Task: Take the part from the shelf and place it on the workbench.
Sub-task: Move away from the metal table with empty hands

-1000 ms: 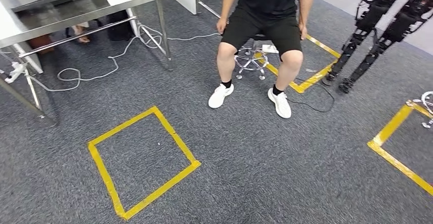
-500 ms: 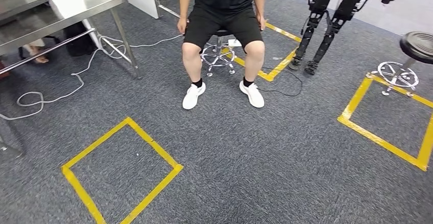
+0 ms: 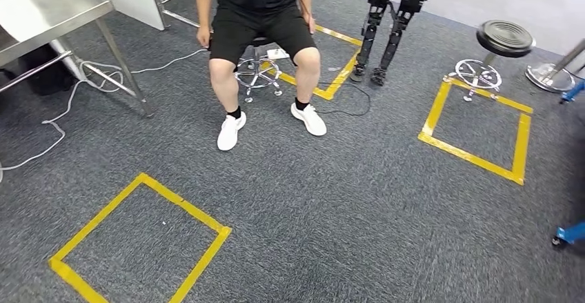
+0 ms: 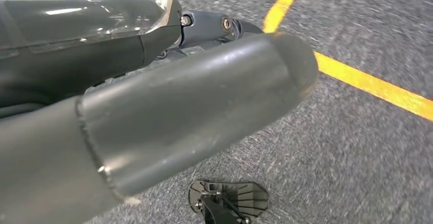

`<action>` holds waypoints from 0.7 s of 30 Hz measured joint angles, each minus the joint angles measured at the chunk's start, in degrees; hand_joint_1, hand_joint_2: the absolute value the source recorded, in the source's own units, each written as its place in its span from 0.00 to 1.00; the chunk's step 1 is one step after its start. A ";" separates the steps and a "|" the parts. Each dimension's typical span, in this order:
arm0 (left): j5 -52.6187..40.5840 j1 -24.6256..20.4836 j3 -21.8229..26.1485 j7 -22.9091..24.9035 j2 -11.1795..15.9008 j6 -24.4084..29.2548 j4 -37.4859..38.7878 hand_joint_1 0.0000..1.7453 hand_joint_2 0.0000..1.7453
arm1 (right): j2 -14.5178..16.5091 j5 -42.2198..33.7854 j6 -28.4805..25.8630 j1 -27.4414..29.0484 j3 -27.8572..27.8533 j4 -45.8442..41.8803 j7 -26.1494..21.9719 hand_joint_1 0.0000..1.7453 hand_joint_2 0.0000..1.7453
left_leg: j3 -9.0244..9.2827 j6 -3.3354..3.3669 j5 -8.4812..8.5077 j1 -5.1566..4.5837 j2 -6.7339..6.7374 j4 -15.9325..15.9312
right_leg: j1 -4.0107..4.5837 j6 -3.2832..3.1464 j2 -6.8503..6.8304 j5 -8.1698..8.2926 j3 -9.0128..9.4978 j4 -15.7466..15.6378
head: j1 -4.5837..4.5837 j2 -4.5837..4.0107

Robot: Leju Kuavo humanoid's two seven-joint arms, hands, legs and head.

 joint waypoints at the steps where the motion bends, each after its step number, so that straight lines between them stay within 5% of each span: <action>1: 0.00 -0.04 0.00 0.02 -0.02 0.00 0.00 0.00 0.00 | -0.02 0.02 0.00 0.03 0.00 0.00 0.00 0.00 0.00 | 0.06 -0.01 0.00 -0.08 0.65 0.00 | 0.17 0.14 -0.75 1.34 2.38 -4.04 | 0.00 0.00; 4: 0.01 -0.11 -0.01 0.20 -0.05 0.08 -0.01 0.00 0.00 | -0.06 0.19 0.00 -0.21 0.00 0.00 0.00 0.00 0.00 | 0.48 -0.42 -0.24 -0.37 2.33 0.05 | 1.24 -1.02 -4.60 4.27 7.36 -13.56 | -0.06 0.01; 6: 0.03 -0.19 -0.02 0.33 -0.12 0.16 -0.01 0.00 0.00 | -0.11 0.28 0.00 -0.27 0.00 0.00 0.00 0.00 0.00 | 0.92 -1.03 -0.44 -0.40 3.53 -0.12 | 1.81 -2.06 -4.43 4.81 7.37 -14.31 | -0.07 0.00; 7: 0.03 -0.28 -0.02 0.39 -0.17 0.18 -0.02 0.00 0.00 | -0.14 0.31 0.00 -0.23 0.00 0.00 0.00 0.00 0.00 | 1.05 -1.35 -0.56 -0.26 3.80 -0.11 | 1.40 -2.60 -3.69 5.09 7.56 -14.57 | -0.10 0.00; 9: 0.03 -0.42 -0.03 0.45 -0.27 0.21 -0.02 0.00 0.00 | -0.21 0.33 0.00 -0.21 -0.01 0.00 0.01 0.00 0.00 | 0.44 -1.90 -2.26 0.02 1.75 1.88 | 0.61 -3.53 -2.42 5.77 7.89 -15.12 | -0.29 0.00; 11: 0.01 -0.29 -0.06 0.51 -0.28 0.25 -0.02 0.00 0.00 | -0.23 0.34 0.01 -0.21 -0.02 0.00 0.02 0.00 0.00 | -2.12 -2.24 -6.19 0.27 -1.66 8.12 | 0.34 -4.19 -1.10 6.20 7.89 -15.30 | -0.48 0.00; 13: 0.00 -0.04 -0.08 0.58 -0.29 0.26 -0.02 0.00 0.00 | -0.21 0.35 0.03 -0.17 -0.02 0.00 0.02 0.00 0.00 | -5.00 -2.48 -8.94 0.32 -2.95 14.52 | 0.49 -4.43 0.44 6.32 7.75 -15.25 | -0.47 0.00; 15: 0.01 0.05 -0.09 0.62 -0.28 0.27 -0.02 0.00 0.00 | -0.20 0.34 0.04 -0.02 -0.02 0.00 0.02 0.00 0.00 | -4.83 -2.62 -7.18 0.48 -3.26 13.91 | 0.53 -4.42 2.11 6.33 7.85 -15.13 | -0.49 0.00; 18: 0.00 0.10 -0.10 0.62 -0.27 0.28 -0.02 0.00 0.00 | -0.20 0.33 0.04 -0.02 -0.02 0.00 0.02 0.00 0.00 | -0.35 -2.71 -1.62 1.17 -6.46 3.61 | 0.64 -3.96 4.39 6.08 7.59 -14.29 | -0.49 0.00; 20: -0.03 0.09 -0.13 0.60 -0.28 0.30 -0.02 0.00 0.00 | -0.22 0.33 0.04 -0.15 -0.03 0.00 0.02 0.00 0.00 | 0.56 -2.37 -1.05 1.13 -8.22 0.88 | 0.83 -3.14 5.66 6.17 6.64 -13.82 | -0.49 0.00; 21: -0.04 0.04 -0.14 0.58 -0.28 0.32 -0.02 0.00 0.00 | -0.24 0.33 0.04 -0.16 -0.04 0.00 0.02 0.00 0.00 | 0.50 -2.04 -1.01 0.92 -7.83 0.64 | 0.90 -2.69 6.32 6.33 6.19 -13.76 | -0.46 0.00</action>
